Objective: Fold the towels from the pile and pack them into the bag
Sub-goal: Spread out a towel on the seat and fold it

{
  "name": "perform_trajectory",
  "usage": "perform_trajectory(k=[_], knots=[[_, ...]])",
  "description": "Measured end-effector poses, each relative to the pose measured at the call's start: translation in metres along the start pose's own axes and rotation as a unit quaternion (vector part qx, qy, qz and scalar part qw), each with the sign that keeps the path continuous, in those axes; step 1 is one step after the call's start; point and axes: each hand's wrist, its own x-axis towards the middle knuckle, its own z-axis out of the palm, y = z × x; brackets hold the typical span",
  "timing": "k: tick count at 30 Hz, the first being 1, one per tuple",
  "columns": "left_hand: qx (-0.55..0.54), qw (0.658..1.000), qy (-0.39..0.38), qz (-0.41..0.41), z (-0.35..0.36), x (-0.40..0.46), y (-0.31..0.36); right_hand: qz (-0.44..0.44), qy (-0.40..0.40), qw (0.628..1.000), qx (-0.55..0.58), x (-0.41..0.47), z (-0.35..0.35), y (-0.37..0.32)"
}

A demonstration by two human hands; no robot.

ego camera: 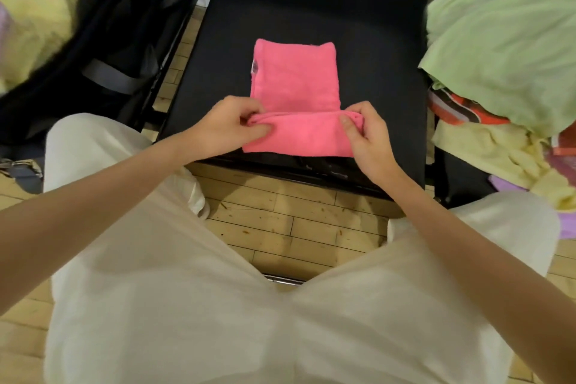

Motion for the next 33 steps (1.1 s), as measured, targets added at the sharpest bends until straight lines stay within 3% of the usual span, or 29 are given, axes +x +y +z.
perform_trajectory(k=[5, 9, 18, 23, 25, 28, 30, 33], knots=[[-0.089, 0.978, 0.161, -0.104, 0.013, 0.033, -0.003, 0.051, 0.082, 0.994, 0.044, 0.033, 0.008, 0.002], [-0.029, 0.96, 0.241, -0.138, 0.025, 0.059, -0.011, 0.091, 0.108, 0.99, 0.029, 0.06, 0.023, 0.009], [0.159, 0.951, 0.212, -0.161, 0.044, 0.074, -0.036, 0.154, 0.036, 0.971, -0.179, 0.067, 0.049, 0.023], [0.193, 0.945, 0.233, -0.127, 0.036, 0.067, -0.038, 0.098, 0.041, 0.96, -0.26, 0.064, 0.044, 0.018], [0.212, 0.955, 0.203, -0.047, 0.026, 0.059, -0.037, 0.05, 0.017, 0.962, -0.268, 0.059, 0.035, 0.014], [0.212, 0.971, 0.083, 0.077, 0.014, 0.042, -0.035, -0.016, -0.097, 0.96, -0.26, 0.05, 0.021, 0.012], [0.22, 0.971, 0.006, 0.095, 0.01, 0.031, -0.033, -0.028, -0.173, 0.95, -0.257, 0.043, 0.011, 0.011], [0.227, 0.971, -0.059, 0.051, 0.006, 0.024, -0.037, 0.004, -0.266, 0.922, -0.28, 0.038, -0.003, 0.007]])
